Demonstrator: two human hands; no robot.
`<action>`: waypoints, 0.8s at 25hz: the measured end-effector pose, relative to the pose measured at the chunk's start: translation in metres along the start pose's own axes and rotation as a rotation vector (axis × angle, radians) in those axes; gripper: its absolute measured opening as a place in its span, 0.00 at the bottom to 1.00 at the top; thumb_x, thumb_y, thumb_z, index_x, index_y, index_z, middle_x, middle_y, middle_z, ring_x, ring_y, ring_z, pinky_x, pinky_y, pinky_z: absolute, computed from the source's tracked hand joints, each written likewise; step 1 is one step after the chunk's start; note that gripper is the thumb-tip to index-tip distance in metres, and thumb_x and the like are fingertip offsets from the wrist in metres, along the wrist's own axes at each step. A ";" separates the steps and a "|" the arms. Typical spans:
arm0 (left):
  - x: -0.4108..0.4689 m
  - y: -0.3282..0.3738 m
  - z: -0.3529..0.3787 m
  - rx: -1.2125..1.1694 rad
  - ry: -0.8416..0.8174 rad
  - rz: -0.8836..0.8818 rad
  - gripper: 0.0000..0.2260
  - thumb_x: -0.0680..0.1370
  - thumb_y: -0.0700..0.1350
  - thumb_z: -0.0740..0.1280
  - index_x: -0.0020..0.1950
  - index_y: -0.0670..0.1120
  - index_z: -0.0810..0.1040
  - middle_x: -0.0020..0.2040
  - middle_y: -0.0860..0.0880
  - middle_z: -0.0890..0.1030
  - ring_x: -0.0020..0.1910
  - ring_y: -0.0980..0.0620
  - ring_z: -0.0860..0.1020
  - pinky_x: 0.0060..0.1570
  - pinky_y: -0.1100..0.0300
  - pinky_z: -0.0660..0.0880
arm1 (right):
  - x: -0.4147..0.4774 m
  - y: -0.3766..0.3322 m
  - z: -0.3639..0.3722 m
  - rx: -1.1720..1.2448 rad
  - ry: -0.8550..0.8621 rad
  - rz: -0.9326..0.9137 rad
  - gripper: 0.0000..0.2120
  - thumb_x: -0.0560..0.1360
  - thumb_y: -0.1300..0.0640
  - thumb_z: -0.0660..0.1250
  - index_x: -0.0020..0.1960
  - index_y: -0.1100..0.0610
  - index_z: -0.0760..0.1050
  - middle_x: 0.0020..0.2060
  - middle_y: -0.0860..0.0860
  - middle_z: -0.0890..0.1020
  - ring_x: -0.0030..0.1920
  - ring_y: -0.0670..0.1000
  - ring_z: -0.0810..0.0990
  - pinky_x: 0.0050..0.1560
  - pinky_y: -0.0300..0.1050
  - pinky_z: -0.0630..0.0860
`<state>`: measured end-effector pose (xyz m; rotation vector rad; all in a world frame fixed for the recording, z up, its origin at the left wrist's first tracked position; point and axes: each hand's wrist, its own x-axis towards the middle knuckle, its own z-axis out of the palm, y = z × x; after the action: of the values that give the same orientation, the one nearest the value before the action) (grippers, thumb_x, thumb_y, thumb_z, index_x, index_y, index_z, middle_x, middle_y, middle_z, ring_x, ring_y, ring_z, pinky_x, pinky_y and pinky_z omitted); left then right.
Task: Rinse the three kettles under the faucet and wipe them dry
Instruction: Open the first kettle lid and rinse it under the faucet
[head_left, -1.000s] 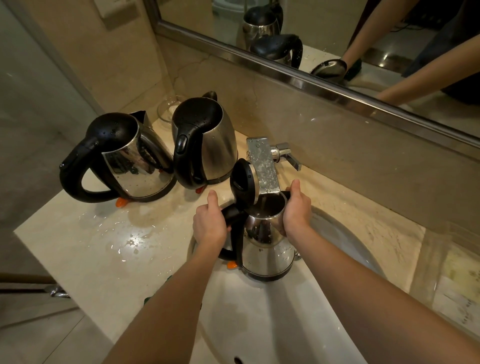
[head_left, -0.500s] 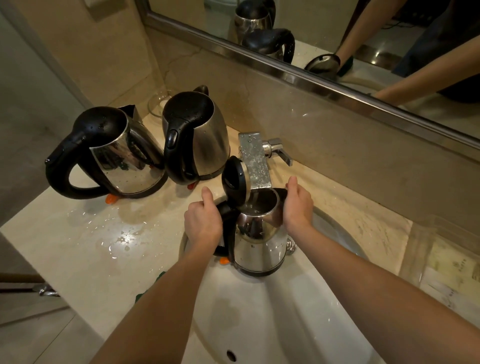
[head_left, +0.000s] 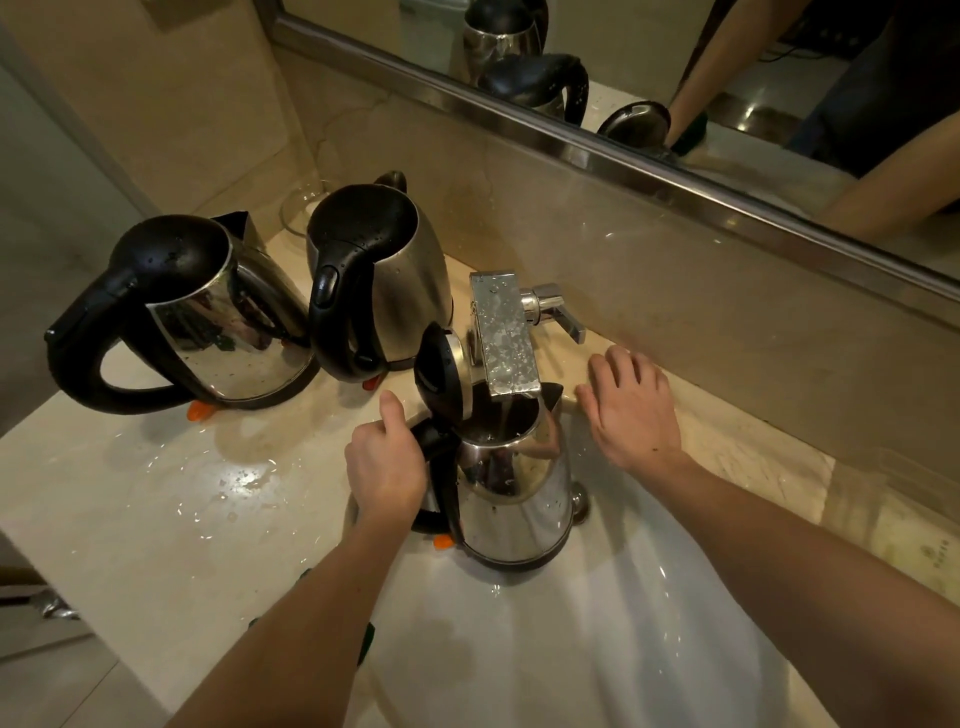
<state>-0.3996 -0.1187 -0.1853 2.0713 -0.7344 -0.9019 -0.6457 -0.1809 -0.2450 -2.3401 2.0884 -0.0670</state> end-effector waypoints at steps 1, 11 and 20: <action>0.000 0.000 0.000 0.000 0.001 0.005 0.25 0.84 0.57 0.51 0.32 0.43 0.64 0.31 0.44 0.67 0.32 0.48 0.68 0.40 0.52 0.67 | 0.001 0.000 0.002 -0.031 0.004 -0.011 0.18 0.82 0.44 0.50 0.63 0.54 0.67 0.62 0.54 0.70 0.62 0.57 0.68 0.63 0.55 0.68; -0.007 0.008 0.001 0.042 -0.060 0.007 0.25 0.83 0.58 0.50 0.35 0.43 0.69 0.35 0.44 0.72 0.36 0.49 0.73 0.47 0.50 0.70 | 0.006 0.010 -0.005 -0.142 -0.133 -0.056 0.31 0.78 0.34 0.43 0.69 0.54 0.64 0.68 0.56 0.67 0.66 0.61 0.64 0.61 0.59 0.67; -0.007 0.004 0.000 0.033 -0.034 0.040 0.27 0.84 0.57 0.50 0.33 0.41 0.68 0.33 0.42 0.72 0.35 0.47 0.73 0.39 0.54 0.68 | 0.006 0.018 -0.011 -0.050 -0.157 -0.082 0.36 0.76 0.32 0.36 0.73 0.53 0.61 0.73 0.54 0.64 0.71 0.58 0.61 0.66 0.56 0.65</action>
<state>-0.4048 -0.1160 -0.1797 2.0667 -0.8114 -0.9107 -0.6628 -0.1883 -0.2340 -2.3723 1.9448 0.1649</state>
